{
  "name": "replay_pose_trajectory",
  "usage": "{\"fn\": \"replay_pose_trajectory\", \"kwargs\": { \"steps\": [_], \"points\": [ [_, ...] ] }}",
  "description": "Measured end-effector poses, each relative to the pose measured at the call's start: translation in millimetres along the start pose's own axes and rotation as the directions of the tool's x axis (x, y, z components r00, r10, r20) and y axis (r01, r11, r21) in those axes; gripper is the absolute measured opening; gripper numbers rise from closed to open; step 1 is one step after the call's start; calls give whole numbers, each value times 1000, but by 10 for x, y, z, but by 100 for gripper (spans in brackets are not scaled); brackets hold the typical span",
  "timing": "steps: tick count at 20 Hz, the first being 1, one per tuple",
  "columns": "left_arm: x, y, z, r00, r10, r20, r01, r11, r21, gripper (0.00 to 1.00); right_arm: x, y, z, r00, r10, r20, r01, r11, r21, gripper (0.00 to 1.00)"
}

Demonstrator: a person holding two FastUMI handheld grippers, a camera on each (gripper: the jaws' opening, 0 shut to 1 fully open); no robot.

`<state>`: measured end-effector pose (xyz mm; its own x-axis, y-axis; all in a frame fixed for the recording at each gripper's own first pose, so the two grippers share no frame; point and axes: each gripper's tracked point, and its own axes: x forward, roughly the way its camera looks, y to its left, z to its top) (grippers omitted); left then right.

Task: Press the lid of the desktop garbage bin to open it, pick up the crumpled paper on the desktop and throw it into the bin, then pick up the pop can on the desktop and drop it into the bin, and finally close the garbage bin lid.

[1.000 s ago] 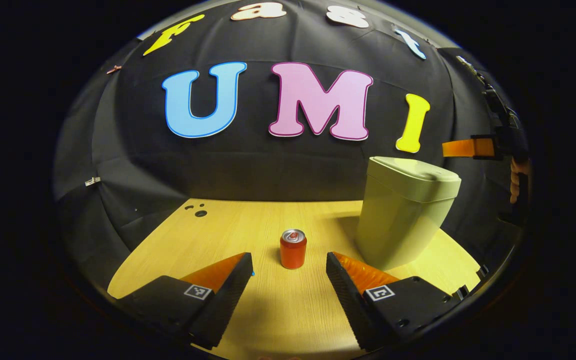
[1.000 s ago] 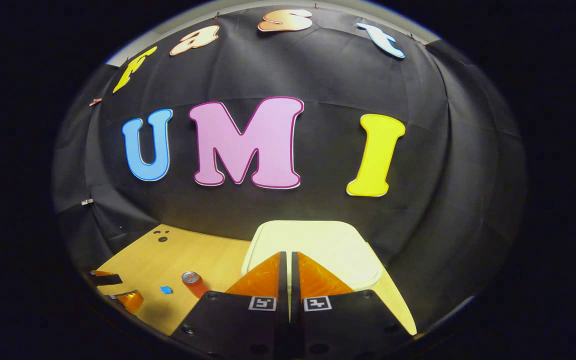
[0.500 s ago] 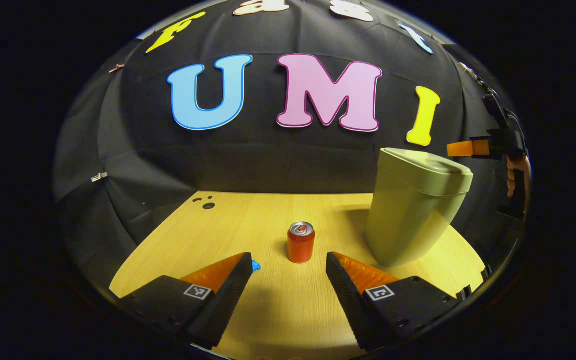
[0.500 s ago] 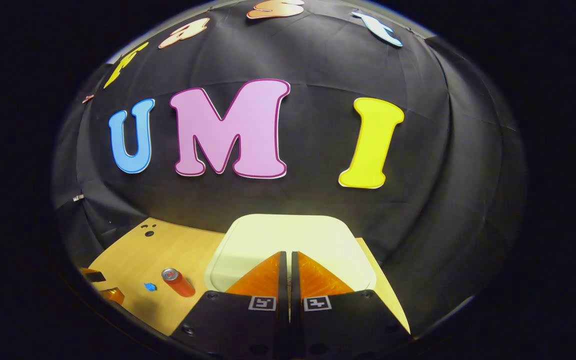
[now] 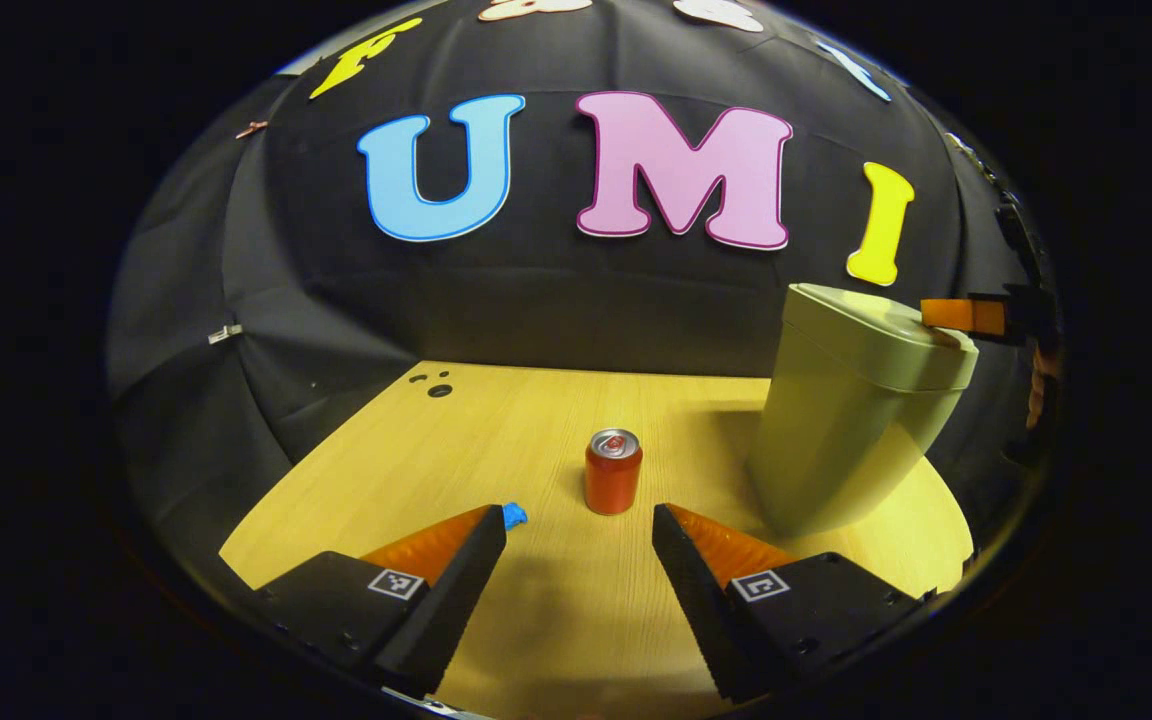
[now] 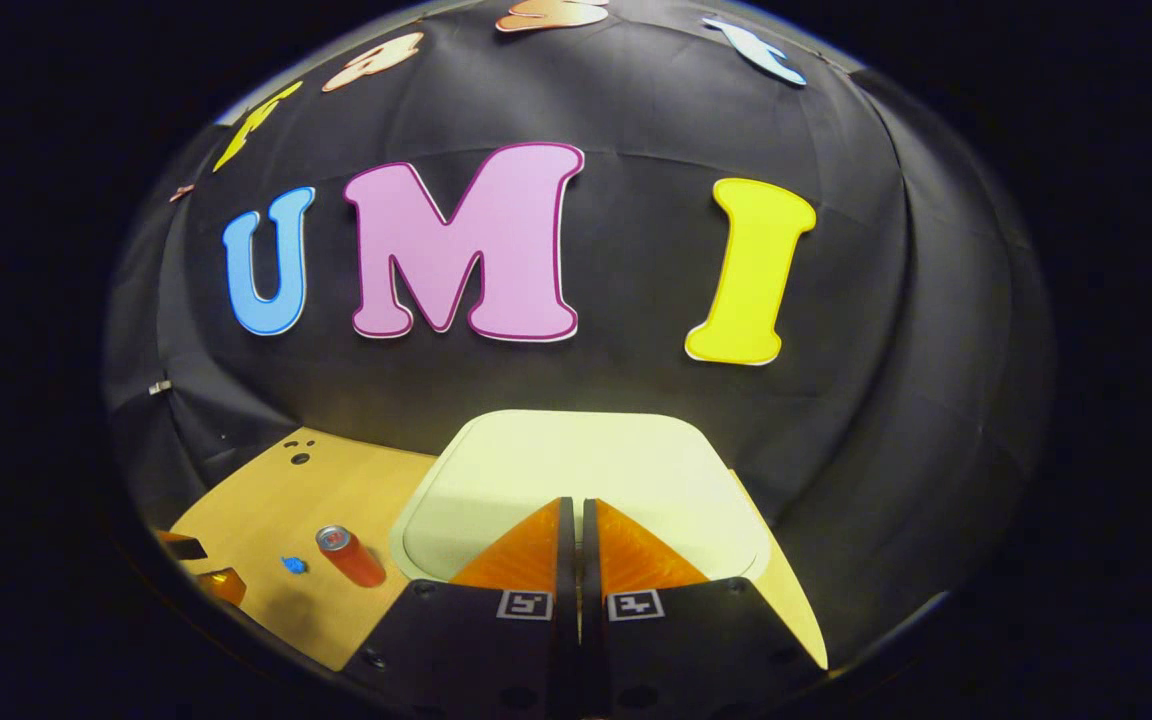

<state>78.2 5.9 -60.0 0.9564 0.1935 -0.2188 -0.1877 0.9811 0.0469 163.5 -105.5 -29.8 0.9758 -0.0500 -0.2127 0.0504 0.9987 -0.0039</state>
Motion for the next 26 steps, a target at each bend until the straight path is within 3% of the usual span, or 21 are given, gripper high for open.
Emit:
{"fn": "replay_pose_trajectory", "kwargs": {
  "steps": [4,12,19,26],
  "points": [
    [-25,-29,96,1000,-9,26,8,999,32,96,-13,13,-10,1000,1,24,-3,999,51,5],
    [75,40,212,996,-81,48,80,997,12,95,-113,23,53,997,-64,47,66,998,-24,5],
    [75,521,16,995,-79,53,81,996,-44,96,-532,376,-147,998,-61,27,62,998,-32,5],
    [146,995,-259,999,-40,27,41,999,-30,96,-892,540,-427,997,-73,1,73,997,2,5]
  ]
}}
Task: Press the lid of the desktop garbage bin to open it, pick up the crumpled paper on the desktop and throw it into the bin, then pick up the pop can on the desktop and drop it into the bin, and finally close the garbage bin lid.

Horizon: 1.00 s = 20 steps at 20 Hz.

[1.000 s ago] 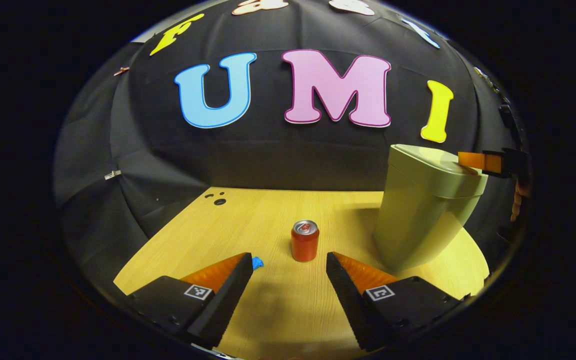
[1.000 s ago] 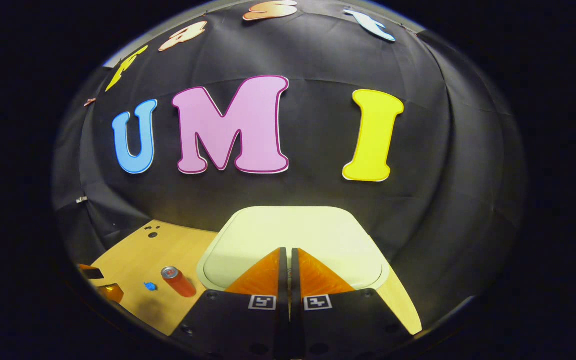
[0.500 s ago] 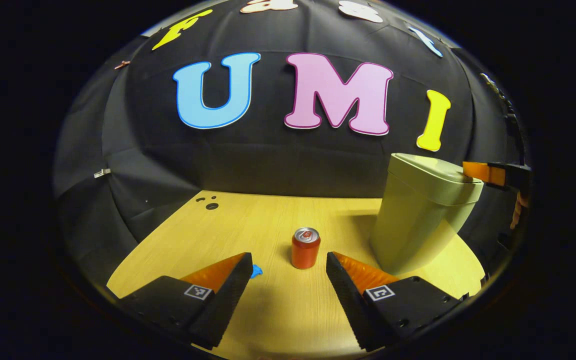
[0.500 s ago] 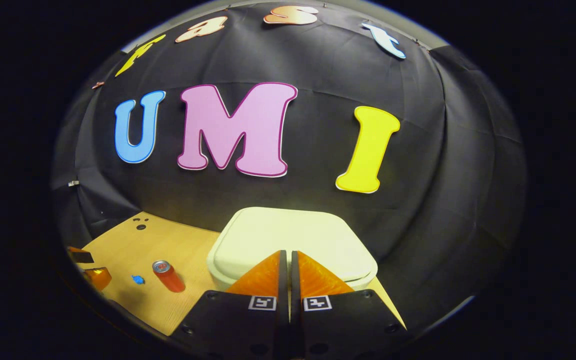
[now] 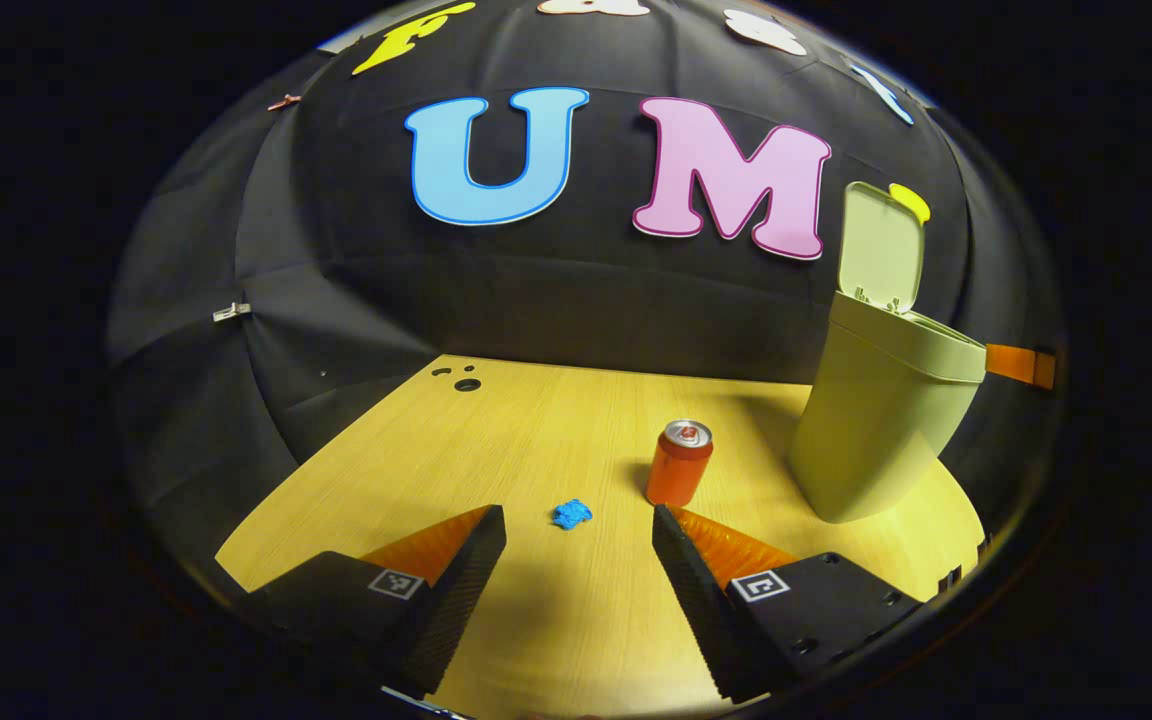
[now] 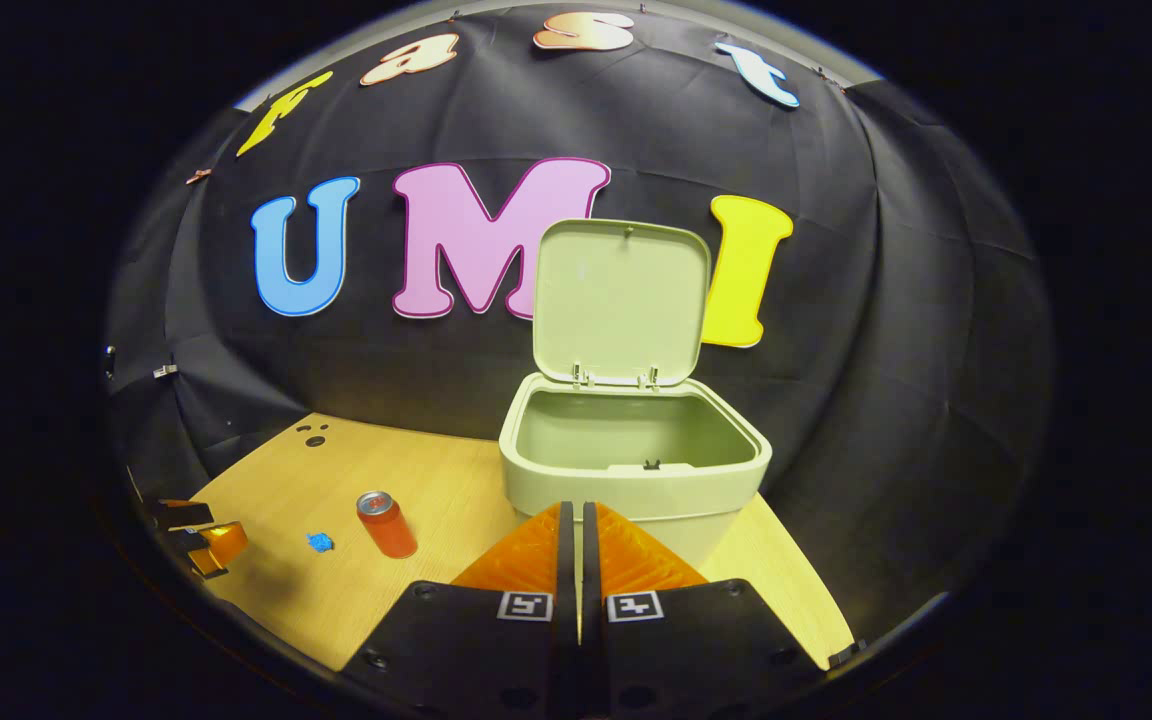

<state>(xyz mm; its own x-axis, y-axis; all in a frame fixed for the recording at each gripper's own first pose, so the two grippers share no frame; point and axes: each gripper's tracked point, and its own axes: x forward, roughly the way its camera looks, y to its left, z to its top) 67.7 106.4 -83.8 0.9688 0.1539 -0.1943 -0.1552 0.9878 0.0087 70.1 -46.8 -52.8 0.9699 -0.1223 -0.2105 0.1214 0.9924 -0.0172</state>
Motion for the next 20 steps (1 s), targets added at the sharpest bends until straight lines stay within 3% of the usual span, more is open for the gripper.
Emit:
{"fn": "replay_pose_trajectory", "kwargs": {
  "steps": [2,5,12,15,18,20],
  "points": [
    [47,79,-9,1000,5,-6,-5,1000,17,96,-75,-10,-51,1000,-7,-15,7,1000,9,8],
    [115,69,-25,1000,-7,-12,7,1000,27,96,-143,-61,-90,999,-27,-20,28,999,27,5],
    [415,-20,-180,997,-11,-82,14,999,35,96,28,-223,-241,997,-51,-60,54,997,56,5],
    [633,-5,-260,994,29,-103,-26,999,38,96,105,-166,-447,992,-5,-127,19,994,111,5],
    [855,20,-384,988,40,-149,-35,999,34,96,26,-88,-597,987,21,-162,-5,995,97,6],
    [1014,69,-449,984,46,-170,-41,999,35,96,-51,-73,-702,984,23,-176,-7,996,91,19]
  ]
}}
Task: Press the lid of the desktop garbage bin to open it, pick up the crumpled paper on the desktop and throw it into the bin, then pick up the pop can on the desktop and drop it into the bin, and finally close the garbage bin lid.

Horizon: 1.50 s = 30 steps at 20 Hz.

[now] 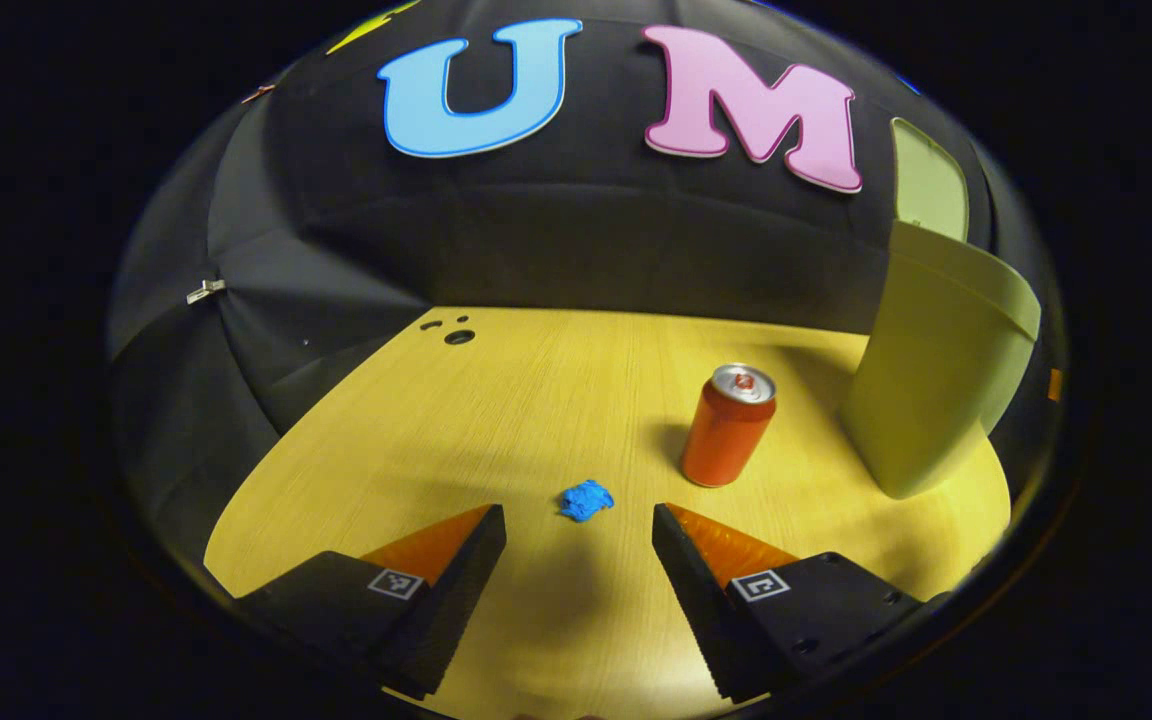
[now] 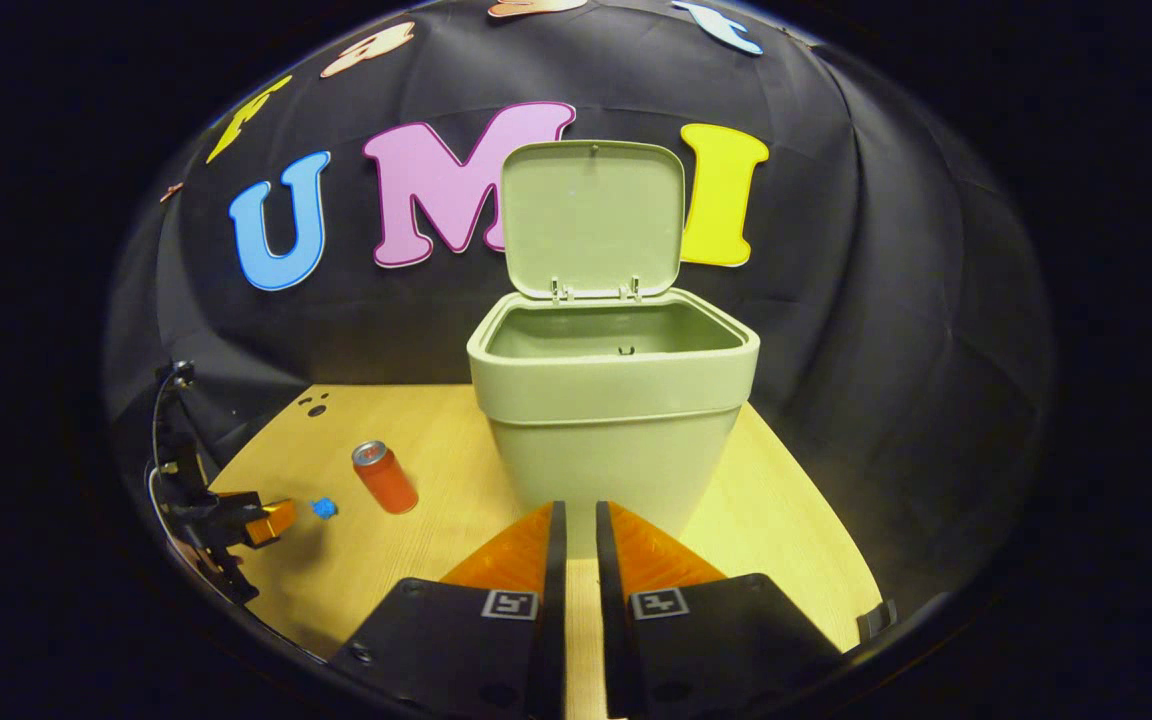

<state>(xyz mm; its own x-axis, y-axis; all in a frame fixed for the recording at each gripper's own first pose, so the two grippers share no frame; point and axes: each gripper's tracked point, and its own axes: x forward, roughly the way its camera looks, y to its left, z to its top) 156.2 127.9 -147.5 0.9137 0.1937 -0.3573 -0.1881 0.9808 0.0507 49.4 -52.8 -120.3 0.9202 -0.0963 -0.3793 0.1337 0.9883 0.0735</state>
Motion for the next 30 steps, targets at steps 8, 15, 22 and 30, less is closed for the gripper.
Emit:
{"fn": "replay_pose_trajectory", "kwargs": {
  "steps": [8,15,22,30],
  "points": [
    [537,-85,-123,996,-73,-59,77,995,69,96,-194,67,-281,998,-32,-51,30,999,-34,100],
    [905,-159,-318,991,-77,-108,88,991,102,95,-396,5,-425,993,-100,-66,99,995,-17,100],
    [979,-174,-353,992,-83,-99,91,993,72,94,-557,-91,-557,983,-161,-87,164,986,38,100],
    [935,-234,-399,993,-99,-57,105,989,101,49,-646,-87,-688,980,-164,-109,171,984,51,100]
  ]
}}
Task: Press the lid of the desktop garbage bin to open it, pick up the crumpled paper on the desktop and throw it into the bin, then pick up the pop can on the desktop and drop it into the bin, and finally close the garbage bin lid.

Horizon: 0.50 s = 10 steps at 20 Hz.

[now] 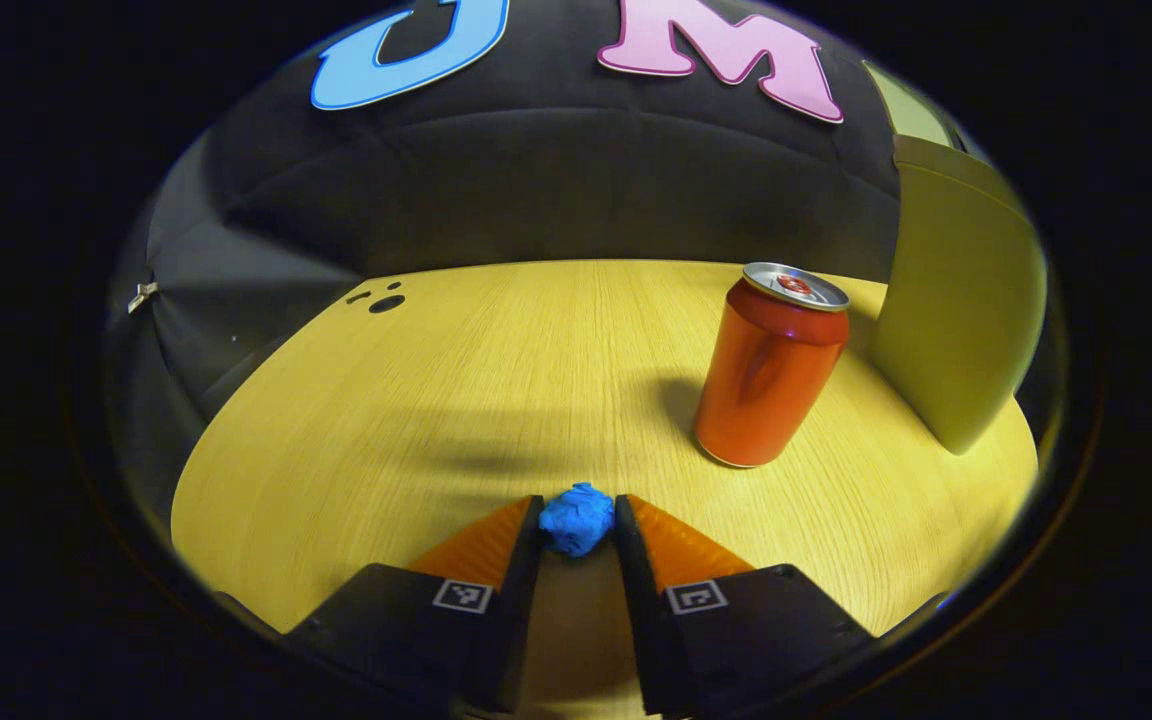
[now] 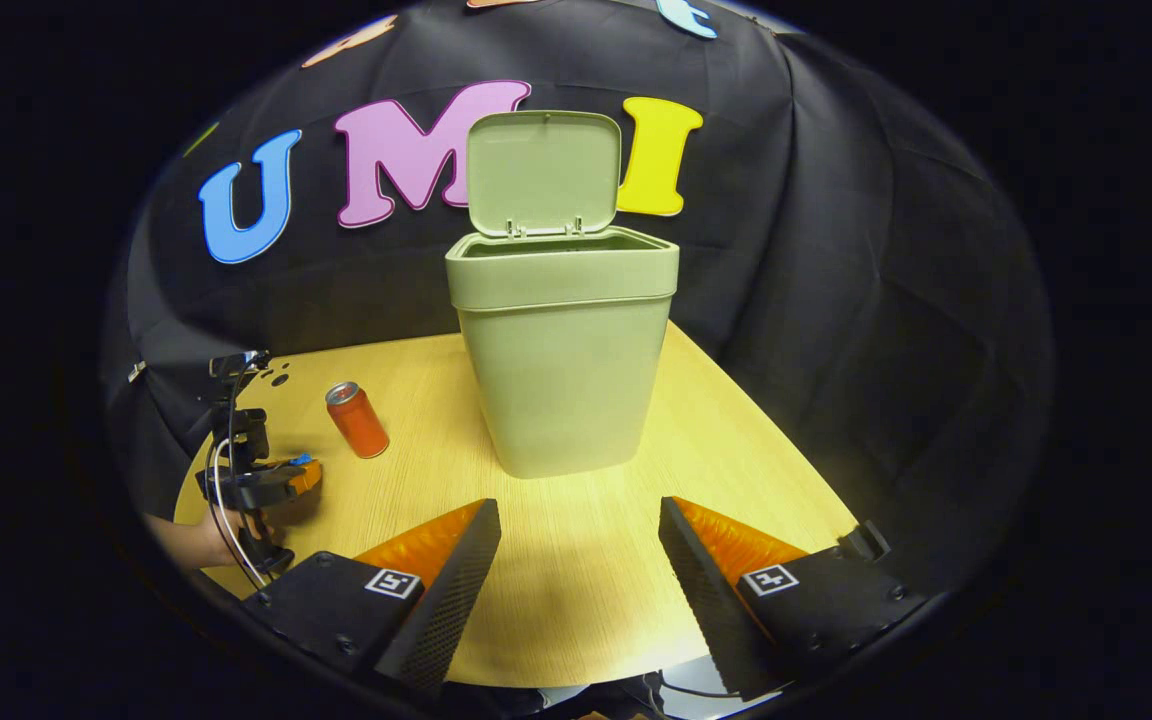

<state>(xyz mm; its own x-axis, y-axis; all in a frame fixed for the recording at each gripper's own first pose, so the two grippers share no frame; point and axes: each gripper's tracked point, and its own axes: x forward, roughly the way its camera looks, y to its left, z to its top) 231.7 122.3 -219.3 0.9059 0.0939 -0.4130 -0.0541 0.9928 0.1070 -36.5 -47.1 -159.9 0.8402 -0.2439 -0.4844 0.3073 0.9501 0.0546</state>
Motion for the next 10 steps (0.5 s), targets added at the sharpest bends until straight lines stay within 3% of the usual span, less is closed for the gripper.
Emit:
{"fn": "replay_pose_trajectory", "kwargs": {
  "steps": [1,6,10],
  "points": [
    [-17,-14,1,1000,-2,1,2,1000,5,43,2,-7,-2,1000,-1,0,1,1000,-3,100],
    [-52,-46,10,1000,-23,-13,23,1000,20,30,111,-29,49,1000,9,-1,-9,1000,-28,100],
    [-292,-103,144,1000,-26,2,26,999,38,30,182,-18,152,999,53,-4,-53,997,-51,100]
  ]
}}
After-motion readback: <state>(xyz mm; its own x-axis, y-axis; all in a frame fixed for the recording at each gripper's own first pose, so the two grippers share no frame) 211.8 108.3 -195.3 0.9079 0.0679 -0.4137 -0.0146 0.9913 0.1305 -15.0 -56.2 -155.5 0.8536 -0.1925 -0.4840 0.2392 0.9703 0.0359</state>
